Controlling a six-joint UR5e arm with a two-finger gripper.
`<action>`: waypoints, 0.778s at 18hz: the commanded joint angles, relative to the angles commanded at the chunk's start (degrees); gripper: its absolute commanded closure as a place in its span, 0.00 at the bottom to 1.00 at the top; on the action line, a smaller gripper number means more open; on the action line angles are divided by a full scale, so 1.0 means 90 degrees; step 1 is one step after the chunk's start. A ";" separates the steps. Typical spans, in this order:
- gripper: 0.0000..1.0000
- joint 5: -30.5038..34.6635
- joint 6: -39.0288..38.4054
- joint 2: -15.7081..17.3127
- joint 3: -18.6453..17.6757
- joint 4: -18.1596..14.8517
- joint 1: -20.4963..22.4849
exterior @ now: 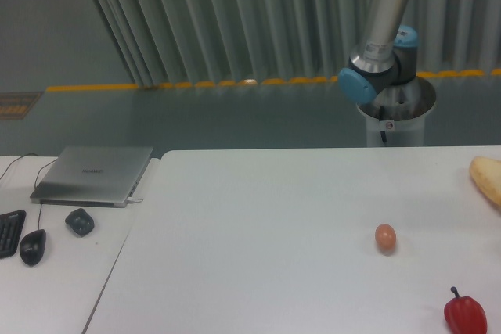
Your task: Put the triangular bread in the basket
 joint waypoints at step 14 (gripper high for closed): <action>0.00 -0.0264 -0.0098 0.0078 -0.0381 0.0145 -0.0068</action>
